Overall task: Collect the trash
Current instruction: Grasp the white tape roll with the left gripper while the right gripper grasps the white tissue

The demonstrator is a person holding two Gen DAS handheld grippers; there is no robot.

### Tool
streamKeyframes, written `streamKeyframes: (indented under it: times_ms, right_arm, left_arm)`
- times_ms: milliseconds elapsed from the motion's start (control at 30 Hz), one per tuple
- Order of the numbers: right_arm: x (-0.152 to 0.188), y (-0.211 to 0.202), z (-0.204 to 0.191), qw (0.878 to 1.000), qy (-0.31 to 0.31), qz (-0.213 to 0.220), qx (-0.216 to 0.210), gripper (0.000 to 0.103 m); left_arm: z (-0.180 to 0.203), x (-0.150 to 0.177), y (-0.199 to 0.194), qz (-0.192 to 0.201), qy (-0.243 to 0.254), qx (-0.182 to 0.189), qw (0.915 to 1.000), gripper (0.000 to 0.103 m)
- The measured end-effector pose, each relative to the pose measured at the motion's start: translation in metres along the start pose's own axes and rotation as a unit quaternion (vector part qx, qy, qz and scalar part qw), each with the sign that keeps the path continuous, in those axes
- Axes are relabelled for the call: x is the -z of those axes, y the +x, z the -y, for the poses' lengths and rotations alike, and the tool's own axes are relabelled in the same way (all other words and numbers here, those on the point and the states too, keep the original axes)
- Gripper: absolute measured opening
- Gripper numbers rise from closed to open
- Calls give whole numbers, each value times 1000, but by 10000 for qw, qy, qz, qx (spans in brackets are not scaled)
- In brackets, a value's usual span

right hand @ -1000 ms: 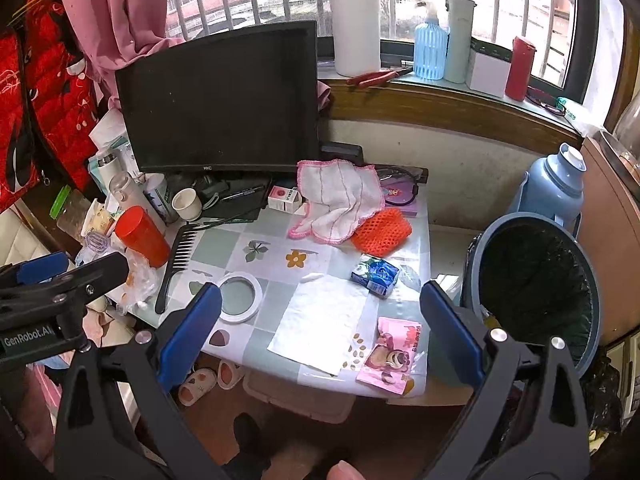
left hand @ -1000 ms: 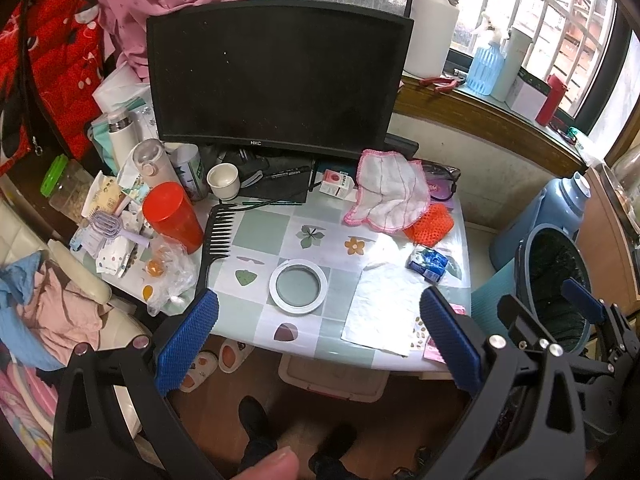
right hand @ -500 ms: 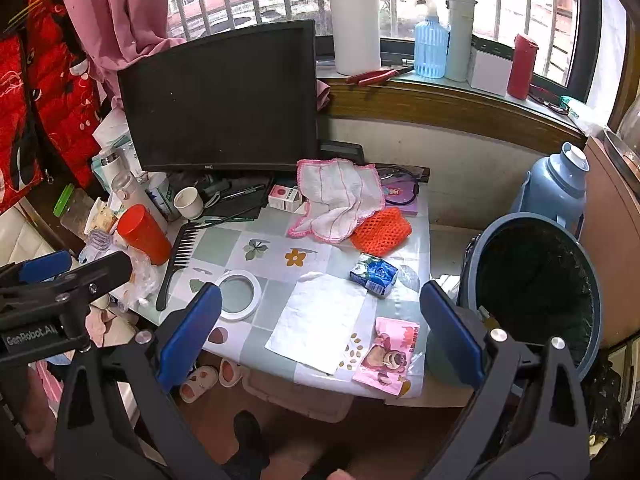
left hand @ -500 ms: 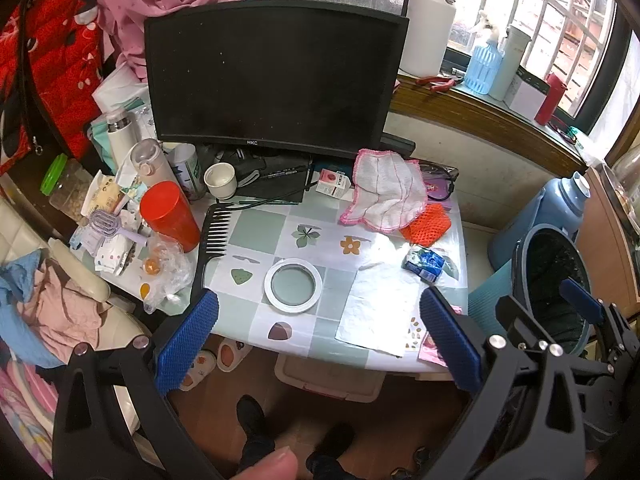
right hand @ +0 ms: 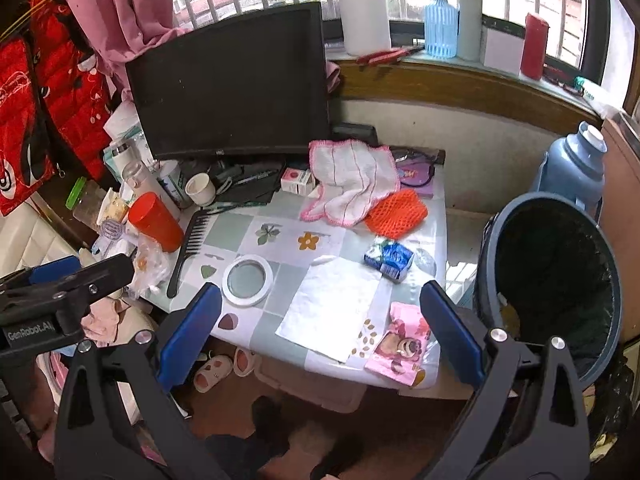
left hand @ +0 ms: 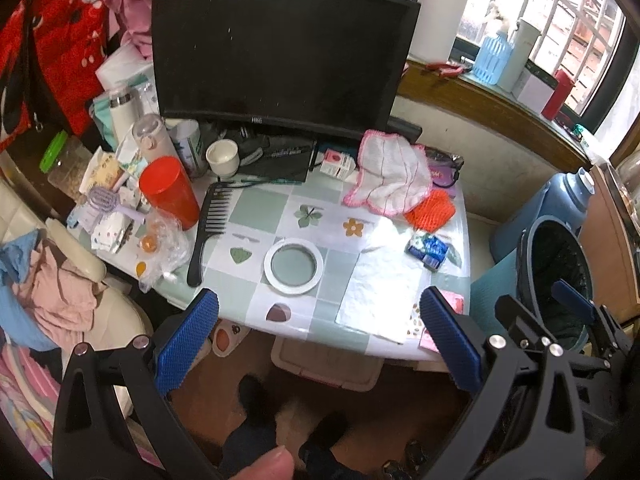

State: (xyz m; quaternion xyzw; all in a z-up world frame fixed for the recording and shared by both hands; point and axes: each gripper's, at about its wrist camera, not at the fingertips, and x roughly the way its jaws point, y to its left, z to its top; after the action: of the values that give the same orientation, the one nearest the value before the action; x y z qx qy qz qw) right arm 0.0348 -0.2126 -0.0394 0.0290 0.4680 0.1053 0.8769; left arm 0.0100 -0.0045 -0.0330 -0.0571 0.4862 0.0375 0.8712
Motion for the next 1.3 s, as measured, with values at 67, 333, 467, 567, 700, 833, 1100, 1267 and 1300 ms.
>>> streamKeyframes:
  times_ms: [67, 333, 467, 567, 700, 833, 1100, 1267, 1300]
  right_arm:
    - [3, 8, 0, 9999, 85, -100, -25, 98]
    - [18, 51, 7, 9974, 423, -571, 116, 98]
    - [25, 78, 2, 9963, 350, -749, 227, 98]
    - [29, 103, -2, 9952, 369, -871, 242, 98]
    - [33, 140, -4, 9926, 427, -1089, 336, 98]
    - [34, 176, -3, 9907, 439, -1214, 438, 98]
    - [41, 239, 10, 9843, 547, -1554, 636, 98]
    - [44, 262, 8, 9826, 418, -1660, 726, 98]
    - [44, 266, 8, 9821, 394, -1677, 759, 98]
  left_arm:
    - [-6, 0, 6, -94, 10, -3, 10000, 98]
    - [-37, -2, 57, -597, -48, 249, 9979, 98]
    - [-49, -7, 94, -800, 31, 356, 9962, 98]
    - [-59, -12, 128, -950, 113, 472, 9943, 98]
    - [-70, -22, 174, -1195, 117, 507, 9915, 98]
    - [-75, -25, 214, -1404, 194, 514, 9886, 98]
    - [-75, -23, 279, -1627, 505, 259, 9850, 98]
    - [-80, -25, 305, -1758, 458, 172, 9832, 97]
    - [-81, -26, 312, -1798, 475, 137, 9825, 97]
